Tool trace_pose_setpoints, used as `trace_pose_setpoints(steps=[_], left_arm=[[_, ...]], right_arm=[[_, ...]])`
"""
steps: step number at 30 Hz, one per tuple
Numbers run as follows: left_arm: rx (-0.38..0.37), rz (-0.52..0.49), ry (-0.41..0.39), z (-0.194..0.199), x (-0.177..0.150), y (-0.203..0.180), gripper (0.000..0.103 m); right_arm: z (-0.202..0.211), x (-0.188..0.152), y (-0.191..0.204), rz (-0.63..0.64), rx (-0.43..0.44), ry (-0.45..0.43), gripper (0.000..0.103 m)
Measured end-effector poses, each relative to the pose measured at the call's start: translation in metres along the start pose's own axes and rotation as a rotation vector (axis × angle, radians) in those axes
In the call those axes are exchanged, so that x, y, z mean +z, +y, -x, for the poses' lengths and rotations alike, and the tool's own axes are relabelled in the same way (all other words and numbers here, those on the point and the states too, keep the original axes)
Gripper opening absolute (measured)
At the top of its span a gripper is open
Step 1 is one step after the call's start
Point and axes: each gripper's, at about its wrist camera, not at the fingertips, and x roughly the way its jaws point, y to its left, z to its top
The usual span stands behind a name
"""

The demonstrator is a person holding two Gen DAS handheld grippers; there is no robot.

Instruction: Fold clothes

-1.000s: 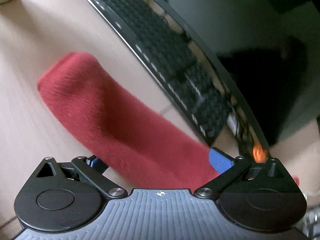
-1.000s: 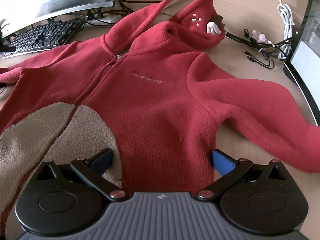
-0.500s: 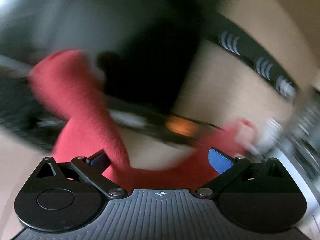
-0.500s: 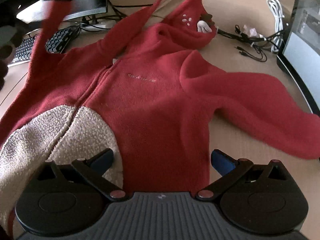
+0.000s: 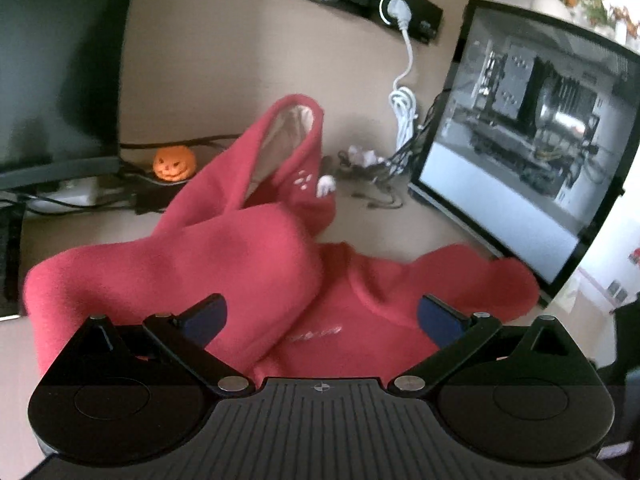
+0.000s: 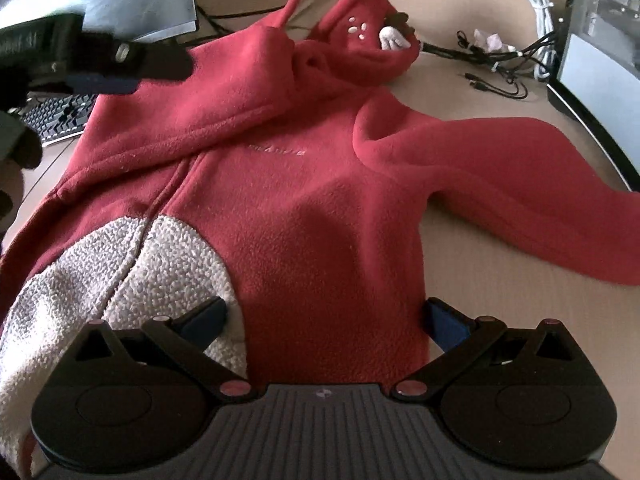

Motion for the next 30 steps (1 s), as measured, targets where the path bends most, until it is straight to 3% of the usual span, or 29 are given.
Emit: trace_pose_setpoints(steps=[4, 9, 11, 14, 20, 21, 22, 23, 24, 26, 28, 30], left_arm=[[0.162, -0.118, 0.009, 0.006, -0.009, 0.001, 0.103], [0.322, -0.382, 0.022, -0.011, -0.019, -0.011, 0.103], [0.308, -0.47, 0.052, -0.026, -0.023, -0.019, 0.103], [0.251, -0.503, 0.09, -0.051, -0.021, -0.032, 0.103], [0.322, -0.563, 0.096, -0.089, -0.021, -0.038, 0.103], [0.339, -0.58, 0.096, -0.092, -0.023, -0.036, 0.099], [0.357, -0.598, 0.097, -0.095, -0.025, -0.033, 0.08], [0.37, -0.606, 0.102, -0.097, -0.025, -0.03, 0.069], [0.371, -0.599, 0.106, -0.097, -0.023, -0.026, 0.065], [0.352, -0.543, 0.104, -0.093, -0.016, -0.016, 0.06], [0.338, -0.48, 0.096, -0.089, -0.008, -0.01, 0.035], [0.314, -0.413, 0.07, -0.081, 0.004, -0.014, 0.019]], right_arm=[[-0.003, 0.004, 0.001, 0.01, 0.0, 0.016, 0.103], [-0.005, 0.008, 0.002, 0.037, 0.017, 0.031, 0.103], [-0.006, 0.011, 0.001, 0.043, 0.029, 0.047, 0.103], [-0.001, 0.013, -0.01, -0.045, 0.056, 0.048, 0.103], [0.044, 0.002, -0.029, -0.151, 0.032, -0.056, 0.103], [0.051, -0.001, -0.032, -0.157, 0.022, -0.068, 0.103], [0.056, -0.004, -0.035, -0.17, 0.013, -0.078, 0.103], [0.06, -0.006, -0.039, -0.189, 0.005, -0.086, 0.103], [0.063, -0.009, -0.045, -0.214, -0.002, -0.092, 0.103], [0.068, -0.016, -0.056, -0.263, -0.014, -0.105, 0.103], [0.07, -0.021, -0.068, -0.313, -0.032, -0.115, 0.103], [0.071, -0.024, -0.079, -0.357, -0.04, -0.115, 0.103]])
